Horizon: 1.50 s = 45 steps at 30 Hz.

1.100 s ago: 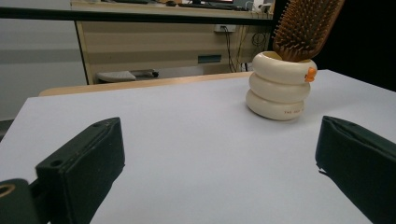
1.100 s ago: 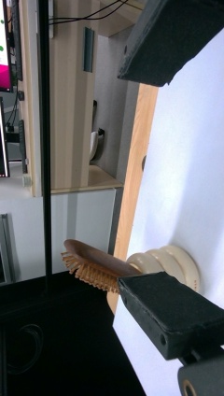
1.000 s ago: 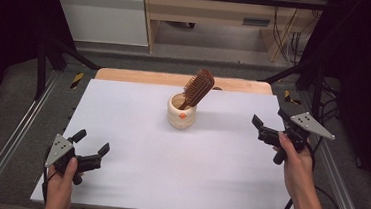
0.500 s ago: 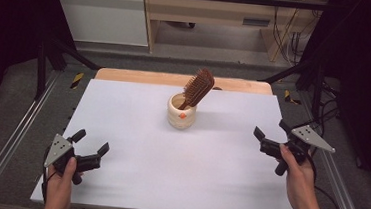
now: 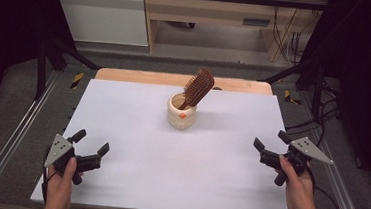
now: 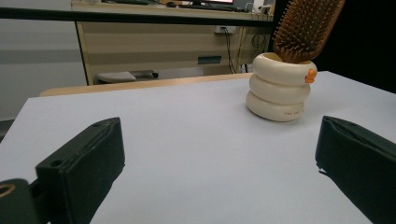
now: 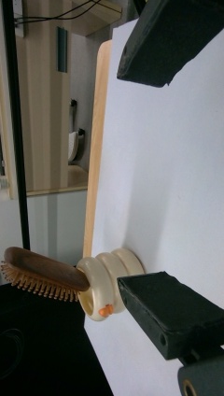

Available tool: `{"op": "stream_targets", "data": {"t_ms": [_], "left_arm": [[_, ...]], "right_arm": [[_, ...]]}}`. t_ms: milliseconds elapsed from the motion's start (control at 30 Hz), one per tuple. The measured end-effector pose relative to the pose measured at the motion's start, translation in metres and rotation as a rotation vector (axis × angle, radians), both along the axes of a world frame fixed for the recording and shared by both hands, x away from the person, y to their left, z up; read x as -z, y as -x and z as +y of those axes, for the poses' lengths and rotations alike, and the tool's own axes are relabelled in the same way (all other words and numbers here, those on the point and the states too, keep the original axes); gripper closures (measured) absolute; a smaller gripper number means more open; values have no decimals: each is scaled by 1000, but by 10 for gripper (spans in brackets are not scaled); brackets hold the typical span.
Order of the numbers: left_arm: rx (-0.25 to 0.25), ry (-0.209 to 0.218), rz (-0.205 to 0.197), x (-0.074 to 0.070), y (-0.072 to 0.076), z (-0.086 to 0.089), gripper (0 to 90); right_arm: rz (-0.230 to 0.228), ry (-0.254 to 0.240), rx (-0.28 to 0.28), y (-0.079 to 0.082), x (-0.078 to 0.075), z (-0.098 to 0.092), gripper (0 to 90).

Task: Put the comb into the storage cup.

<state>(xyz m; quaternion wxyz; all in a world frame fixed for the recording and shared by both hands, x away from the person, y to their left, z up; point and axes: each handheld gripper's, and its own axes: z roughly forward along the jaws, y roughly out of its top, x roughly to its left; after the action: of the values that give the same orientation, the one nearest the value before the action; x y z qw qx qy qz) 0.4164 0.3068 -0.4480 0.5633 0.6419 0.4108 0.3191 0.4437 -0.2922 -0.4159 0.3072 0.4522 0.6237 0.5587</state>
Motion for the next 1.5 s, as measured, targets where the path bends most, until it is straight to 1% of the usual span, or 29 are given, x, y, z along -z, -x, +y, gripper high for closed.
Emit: {"op": "stream_targets", "data": {"t_ms": [233,333,500,533,600,767,867,1000,1233,1300,1433,1500], "left_arm": [[-6,-3,-6,0,1,0,13],[-5,4,-13,-1,1,1,13],[-4,3,-11,-1,1,1,13],[-3,3,-12,-1,1,1,12],[-3,2,-13,-1,1,0,12],[-2,2,-16,-1,1,1,13],[4,13,-14,-1,1,0,12],[3,7,-19,-2,1,0,12],[0,3,-24,-2,2,-1,12],[3,4,-25,-2,2,-2,12],[14,2,-27,-3,2,-3,12],[21,8,-26,-2,2,-3,12]], "right_arm": [[10,9,-19,5,10,4,33],[15,7,-26,7,15,5,33],[18,12,-41,10,21,7,33],[18,7,-41,10,22,9,34],[16,17,-48,11,25,10,35],[20,8,-58,13,32,14,36],[25,9,-68,13,37,18,36],[30,3,-81,12,38,24,36],[17,4,-118,11,40,36,36],[19,-2,-123,11,41,38,35],[18,3,-145,9,43,45,36],[14,12,-157,9,44,49,35]]}}
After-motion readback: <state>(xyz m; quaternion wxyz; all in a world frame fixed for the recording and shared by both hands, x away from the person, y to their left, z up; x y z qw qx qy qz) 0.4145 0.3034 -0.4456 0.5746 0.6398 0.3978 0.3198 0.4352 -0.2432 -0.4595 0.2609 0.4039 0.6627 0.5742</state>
